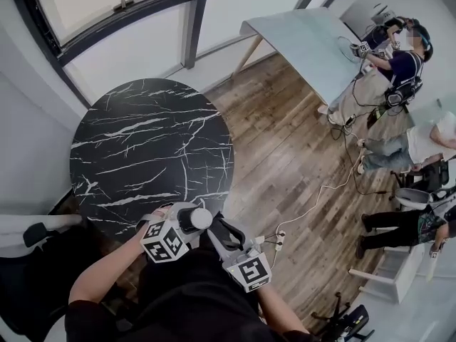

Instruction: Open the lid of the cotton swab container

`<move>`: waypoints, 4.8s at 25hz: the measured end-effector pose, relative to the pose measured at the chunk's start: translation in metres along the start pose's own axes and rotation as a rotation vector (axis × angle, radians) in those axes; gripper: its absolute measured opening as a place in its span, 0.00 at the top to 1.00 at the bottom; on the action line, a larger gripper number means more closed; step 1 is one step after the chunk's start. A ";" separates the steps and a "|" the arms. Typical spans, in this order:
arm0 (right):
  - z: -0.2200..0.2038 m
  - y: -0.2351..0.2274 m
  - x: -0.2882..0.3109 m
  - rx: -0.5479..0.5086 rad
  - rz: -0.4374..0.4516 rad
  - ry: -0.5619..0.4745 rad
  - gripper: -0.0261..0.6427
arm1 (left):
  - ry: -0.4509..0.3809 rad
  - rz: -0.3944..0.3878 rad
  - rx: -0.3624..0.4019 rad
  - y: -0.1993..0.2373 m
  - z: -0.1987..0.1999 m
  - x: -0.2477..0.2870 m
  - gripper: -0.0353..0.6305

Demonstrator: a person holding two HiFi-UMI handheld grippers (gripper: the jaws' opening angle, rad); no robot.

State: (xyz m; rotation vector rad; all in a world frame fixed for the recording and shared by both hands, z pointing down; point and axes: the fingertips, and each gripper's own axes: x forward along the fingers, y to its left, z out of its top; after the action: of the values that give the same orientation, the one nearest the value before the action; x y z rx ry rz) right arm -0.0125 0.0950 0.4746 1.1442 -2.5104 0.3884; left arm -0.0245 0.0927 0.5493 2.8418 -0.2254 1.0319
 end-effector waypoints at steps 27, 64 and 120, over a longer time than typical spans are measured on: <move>0.013 0.018 0.017 -0.013 -0.067 -0.082 0.57 | 0.006 0.039 -0.014 -0.010 0.012 -0.002 0.56; -0.015 0.010 0.011 0.060 -0.012 0.156 0.61 | -0.004 0.018 0.034 -0.021 0.007 0.010 0.56; 0.028 -0.008 0.001 0.064 0.011 0.195 0.60 | -0.050 -0.095 0.133 -0.051 0.020 0.023 0.57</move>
State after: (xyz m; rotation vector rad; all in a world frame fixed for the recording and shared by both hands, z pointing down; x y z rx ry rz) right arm -0.0131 0.0788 0.4510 1.0615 -2.3512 0.5590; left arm 0.0146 0.1370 0.5460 2.9655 -0.0257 0.9928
